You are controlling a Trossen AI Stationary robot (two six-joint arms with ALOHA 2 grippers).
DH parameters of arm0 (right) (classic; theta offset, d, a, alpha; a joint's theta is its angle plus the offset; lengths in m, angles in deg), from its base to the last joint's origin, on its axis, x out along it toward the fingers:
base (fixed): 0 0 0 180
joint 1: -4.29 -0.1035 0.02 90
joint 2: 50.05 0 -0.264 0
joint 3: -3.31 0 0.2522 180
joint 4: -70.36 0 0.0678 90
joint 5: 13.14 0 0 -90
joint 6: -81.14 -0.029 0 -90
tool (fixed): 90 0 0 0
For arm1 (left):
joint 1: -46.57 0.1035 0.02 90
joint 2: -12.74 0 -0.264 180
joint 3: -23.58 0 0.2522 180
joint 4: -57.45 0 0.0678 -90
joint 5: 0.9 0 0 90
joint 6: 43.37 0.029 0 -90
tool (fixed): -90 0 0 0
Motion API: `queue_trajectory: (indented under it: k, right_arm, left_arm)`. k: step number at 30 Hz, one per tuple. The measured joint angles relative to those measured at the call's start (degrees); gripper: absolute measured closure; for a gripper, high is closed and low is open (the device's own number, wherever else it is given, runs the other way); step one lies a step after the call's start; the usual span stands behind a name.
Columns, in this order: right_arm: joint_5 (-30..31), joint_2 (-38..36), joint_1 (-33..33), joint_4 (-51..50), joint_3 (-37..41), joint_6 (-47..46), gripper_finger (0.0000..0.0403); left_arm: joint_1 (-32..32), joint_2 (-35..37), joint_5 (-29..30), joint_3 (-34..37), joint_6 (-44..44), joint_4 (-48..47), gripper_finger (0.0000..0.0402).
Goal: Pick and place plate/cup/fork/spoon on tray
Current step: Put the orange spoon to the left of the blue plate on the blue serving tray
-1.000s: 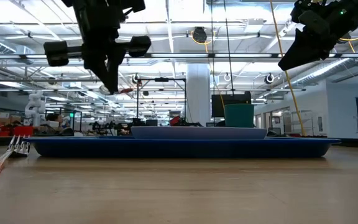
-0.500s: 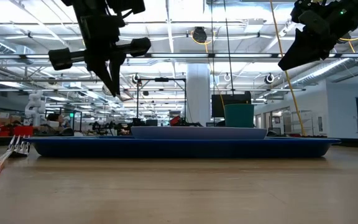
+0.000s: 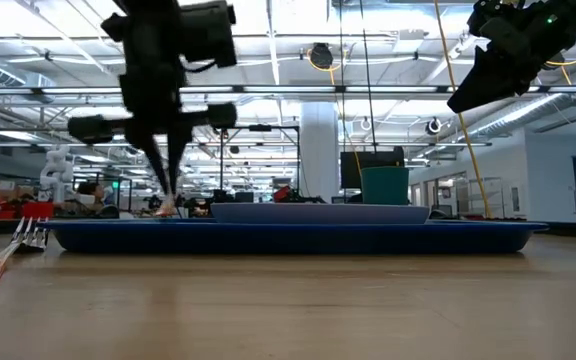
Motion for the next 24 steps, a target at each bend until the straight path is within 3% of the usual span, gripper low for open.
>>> queue_trajectory:
  k: [9,24]
  right_arm:
    - [1.3,0.0,0.0,0.0,0.0,0.3,0.0243]
    - [1.3,0.0,0.0,0.0,0.0,0.5,0.0243]
  left_arm:
    - [1.1,-1.3,0.2,0.4,5.2,5.9,0.0395]
    - [3.3,-1.2,-1.6,0.5,13.8,7.6,0.0394]
